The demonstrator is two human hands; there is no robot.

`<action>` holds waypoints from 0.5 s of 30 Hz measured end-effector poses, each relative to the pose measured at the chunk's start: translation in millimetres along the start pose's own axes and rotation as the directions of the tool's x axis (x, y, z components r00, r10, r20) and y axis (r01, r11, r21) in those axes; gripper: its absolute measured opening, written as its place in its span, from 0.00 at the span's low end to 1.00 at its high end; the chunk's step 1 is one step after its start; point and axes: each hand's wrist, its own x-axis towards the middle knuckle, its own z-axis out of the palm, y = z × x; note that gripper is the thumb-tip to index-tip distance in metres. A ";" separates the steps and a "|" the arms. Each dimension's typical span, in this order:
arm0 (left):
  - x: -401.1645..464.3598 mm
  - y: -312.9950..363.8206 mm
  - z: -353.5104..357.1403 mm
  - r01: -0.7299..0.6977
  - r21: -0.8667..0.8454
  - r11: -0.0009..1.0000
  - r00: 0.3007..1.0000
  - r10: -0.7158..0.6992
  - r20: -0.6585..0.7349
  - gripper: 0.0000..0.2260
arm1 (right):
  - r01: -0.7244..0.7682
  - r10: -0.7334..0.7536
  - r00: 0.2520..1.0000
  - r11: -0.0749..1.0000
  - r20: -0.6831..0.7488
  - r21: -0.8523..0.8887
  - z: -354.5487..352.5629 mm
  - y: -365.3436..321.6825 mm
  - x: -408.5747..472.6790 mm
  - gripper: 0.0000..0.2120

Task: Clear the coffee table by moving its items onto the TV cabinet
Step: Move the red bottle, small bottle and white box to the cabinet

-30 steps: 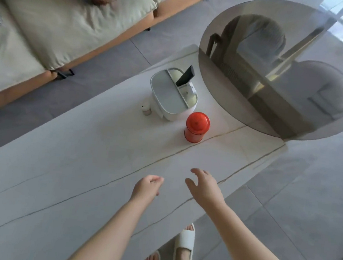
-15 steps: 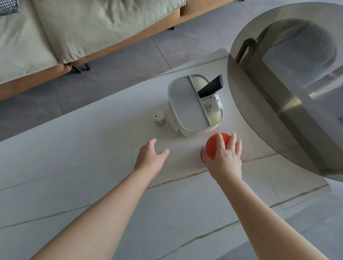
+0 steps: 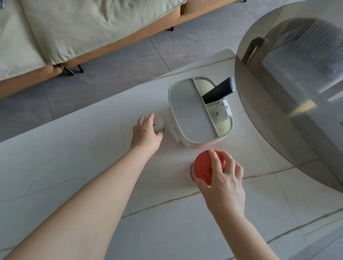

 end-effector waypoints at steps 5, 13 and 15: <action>23.8 3.9 12.5 -0.037 0.028 0.999 0.999 0.037 0.023 0.31 | 0.001 -0.001 1.000 1.000 0.032 -0.004 -2.3 -1.4 0.3 0.36; 10.6 -1.2 17.6 -0.017 0.152 0.988 0.998 0.008 0.065 0.23 | -0.003 0.003 0.999 1.000 0.032 -0.014 -2.8 -3.0 2.2 0.35; -5.6 -4.3 19.8 -0.014 0.163 0.986 0.993 -0.006 0.119 0.24 | -0.013 0.014 0.999 1.000 0.033 -0.004 -3.4 -4.6 2.4 0.35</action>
